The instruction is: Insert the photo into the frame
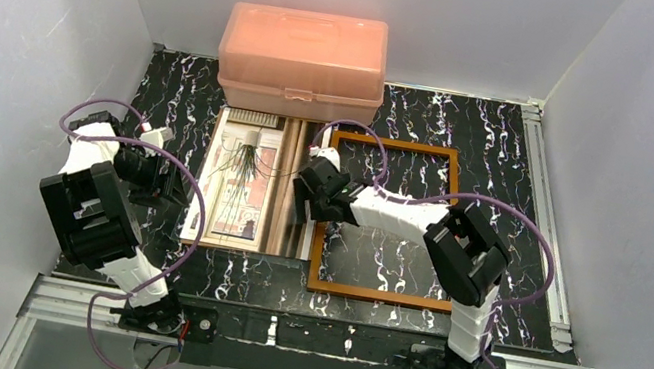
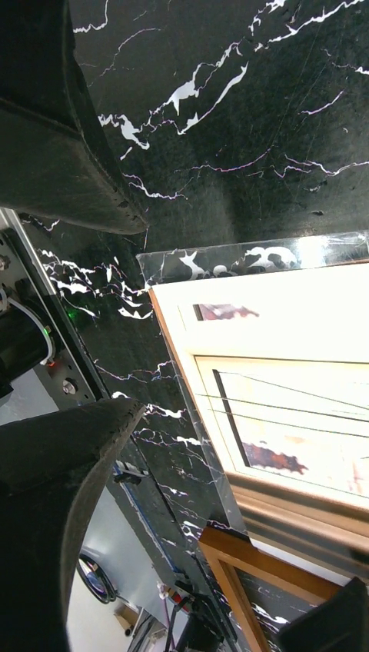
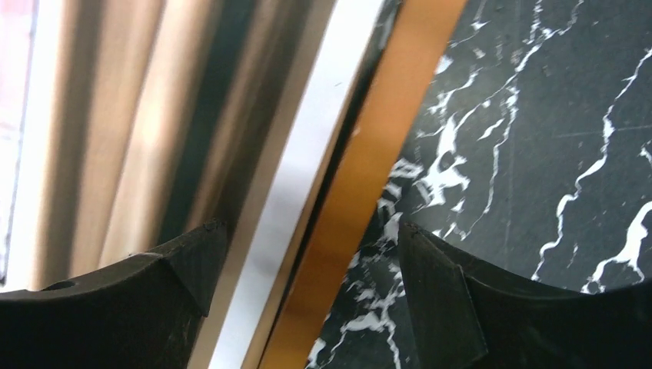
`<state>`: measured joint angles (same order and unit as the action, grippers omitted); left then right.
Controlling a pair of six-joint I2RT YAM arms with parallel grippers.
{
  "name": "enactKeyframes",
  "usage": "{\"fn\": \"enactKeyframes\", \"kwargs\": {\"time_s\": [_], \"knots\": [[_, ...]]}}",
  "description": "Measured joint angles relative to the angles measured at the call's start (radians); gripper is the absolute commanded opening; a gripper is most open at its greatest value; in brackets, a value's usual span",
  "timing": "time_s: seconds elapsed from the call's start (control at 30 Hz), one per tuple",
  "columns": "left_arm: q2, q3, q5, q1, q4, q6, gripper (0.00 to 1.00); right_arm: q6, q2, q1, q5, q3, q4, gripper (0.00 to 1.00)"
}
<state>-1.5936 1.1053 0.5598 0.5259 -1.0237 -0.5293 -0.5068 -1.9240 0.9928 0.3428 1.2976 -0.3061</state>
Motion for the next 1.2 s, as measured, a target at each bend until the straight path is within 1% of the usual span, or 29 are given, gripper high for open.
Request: {"fn": "enactKeyframes", "kwargs": {"time_s": [0.17,0.4,0.53,0.7,0.87,0.97,1.2], "knots": [[0.000,0.000,-0.003,0.000,-0.001,0.006,0.76,0.008,-0.030,-0.059,-0.031,0.013,0.015,0.86],[0.001,0.011,-0.006,0.000,-0.008,0.006,0.75,0.014,-0.009,-0.034,0.050,0.038,0.008,0.84],[0.002,0.028,-0.010,0.000,-0.014,0.006,0.74,0.021,0.009,-0.025,0.042,0.079,0.010,0.84],[0.003,0.039,-0.018,0.000,-0.024,0.007,0.74,0.029,-0.068,-0.025,0.006,0.214,0.029,0.85],[0.004,0.041,-0.026,0.000,-0.028,0.014,0.72,0.032,-0.165,-0.035,-0.023,0.265,0.032,0.87],[0.004,0.043,-0.033,0.000,-0.024,0.017,0.71,0.032,-0.208,-0.057,-0.032,0.267,0.017,0.87],[0.003,0.048,-0.071,0.000,0.013,0.030,0.70,0.023,-0.203,-0.119,-0.030,0.240,0.036,0.88]]}}
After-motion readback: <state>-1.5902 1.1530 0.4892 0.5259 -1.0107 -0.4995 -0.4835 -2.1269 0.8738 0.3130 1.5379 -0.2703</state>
